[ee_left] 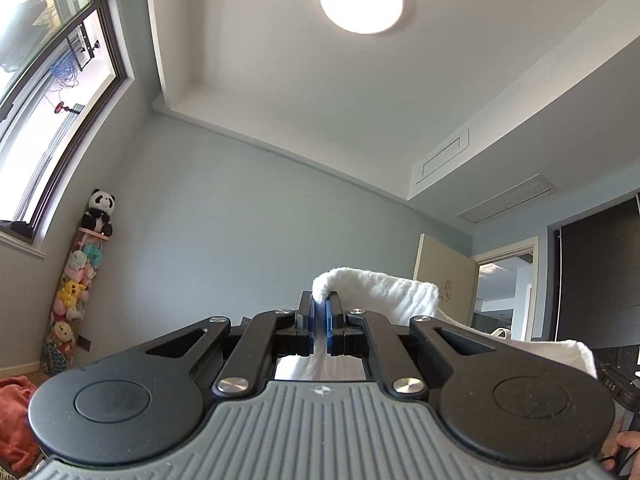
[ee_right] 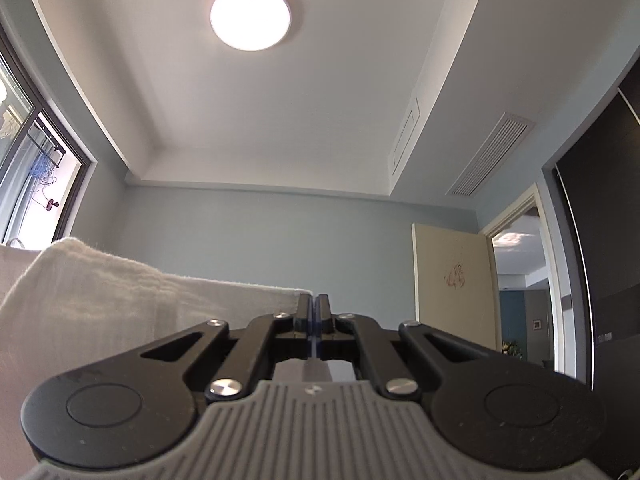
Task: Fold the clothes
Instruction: 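Raise the shirt high with both grippers to shake it out, then lower the held shirt onto the bed with both grippers, then open both grippers to release the shirt flat on the bed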
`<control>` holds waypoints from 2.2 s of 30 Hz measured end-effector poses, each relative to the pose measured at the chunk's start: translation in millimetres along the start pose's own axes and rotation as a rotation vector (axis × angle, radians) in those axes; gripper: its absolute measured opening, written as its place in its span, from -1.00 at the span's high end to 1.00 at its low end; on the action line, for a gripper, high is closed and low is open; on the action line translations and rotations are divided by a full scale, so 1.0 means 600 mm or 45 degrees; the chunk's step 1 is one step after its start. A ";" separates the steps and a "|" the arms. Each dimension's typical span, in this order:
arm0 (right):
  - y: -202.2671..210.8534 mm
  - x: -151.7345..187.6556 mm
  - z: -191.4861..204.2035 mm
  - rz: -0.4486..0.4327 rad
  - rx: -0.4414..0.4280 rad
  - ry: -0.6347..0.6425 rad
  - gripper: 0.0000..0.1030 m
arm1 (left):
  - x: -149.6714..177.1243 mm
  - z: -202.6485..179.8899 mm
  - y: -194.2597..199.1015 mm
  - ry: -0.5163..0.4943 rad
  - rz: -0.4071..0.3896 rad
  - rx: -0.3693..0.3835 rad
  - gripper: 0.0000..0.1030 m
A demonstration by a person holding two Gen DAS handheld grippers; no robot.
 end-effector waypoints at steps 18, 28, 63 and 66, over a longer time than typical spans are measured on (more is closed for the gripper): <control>-0.170 0.377 0.107 0.730 -0.137 0.119 0.96 | 0.342 0.236 -0.228 0.080 0.601 -0.347 0.94; -0.289 0.625 0.178 1.061 -0.171 0.204 0.96 | 0.501 0.318 -0.340 -0.026 0.833 -0.458 0.94; -0.246 0.913 0.226 1.433 -0.488 -0.078 0.29 | 0.701 0.401 -0.360 -0.360 1.257 -0.678 0.36; -0.176 0.899 0.225 1.471 -0.538 -0.120 0.29 | 0.689 0.402 -0.303 -0.337 1.272 -0.708 0.27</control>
Point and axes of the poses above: each gripper's, at about its wrist camera, not at the fingertips, and y roughly against the way its jaws point, z to its left, x to its underside, the point moved 6 cm from there along -y, roughly the way its jaws point, and after that the axes turned 15 degrees about y, right-handed, at the moved point
